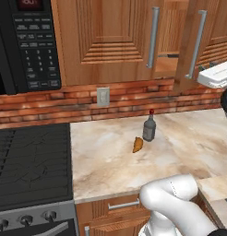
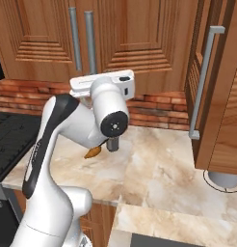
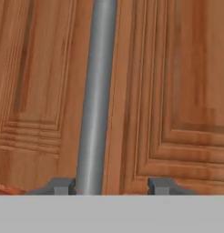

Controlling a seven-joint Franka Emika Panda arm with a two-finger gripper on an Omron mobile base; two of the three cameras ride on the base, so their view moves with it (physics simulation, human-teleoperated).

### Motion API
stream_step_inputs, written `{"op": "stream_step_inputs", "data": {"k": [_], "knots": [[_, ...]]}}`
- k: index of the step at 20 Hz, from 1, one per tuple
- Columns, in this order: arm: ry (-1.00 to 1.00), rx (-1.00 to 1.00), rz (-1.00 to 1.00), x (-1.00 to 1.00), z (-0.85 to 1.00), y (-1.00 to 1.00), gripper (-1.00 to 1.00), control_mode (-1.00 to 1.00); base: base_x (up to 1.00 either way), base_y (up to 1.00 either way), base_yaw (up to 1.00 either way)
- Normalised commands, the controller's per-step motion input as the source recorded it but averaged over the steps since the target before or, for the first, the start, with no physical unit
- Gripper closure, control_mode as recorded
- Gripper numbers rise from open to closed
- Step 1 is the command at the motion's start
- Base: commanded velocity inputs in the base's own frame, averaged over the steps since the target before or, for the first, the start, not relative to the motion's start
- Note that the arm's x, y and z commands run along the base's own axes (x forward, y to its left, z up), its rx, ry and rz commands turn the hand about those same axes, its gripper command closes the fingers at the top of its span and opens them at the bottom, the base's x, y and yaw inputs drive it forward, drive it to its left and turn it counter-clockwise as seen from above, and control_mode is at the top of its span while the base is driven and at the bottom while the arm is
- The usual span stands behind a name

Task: Pick the pan from the cabinet and place it on the stove. Then turn on the stove burner for the pan.

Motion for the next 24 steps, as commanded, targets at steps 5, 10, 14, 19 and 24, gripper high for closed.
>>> {"op": "stream_step_inputs", "data": {"k": [5,10,14,19,24], "knots": [[-0.03,-0.01,0.00,-0.39,0.00,0.14,-1.00,-1.00,0.00,0.00,0.00],[-0.05,-0.12,-0.04,-0.17,0.06,0.64,-1.00,-1.00,0.00,0.00,0.00],[-0.04,-0.20,-0.04,-0.02,0.13,0.81,-1.00,-1.00,0.00,0.00,0.00],[0.00,-0.28,-0.08,0.00,0.07,0.76,-1.00,-1.00,0.00,0.00,0.00],[0.06,-0.33,-0.26,0.03,0.00,0.39,-1.00,-1.00,0.00,0.00,0.00]]}}
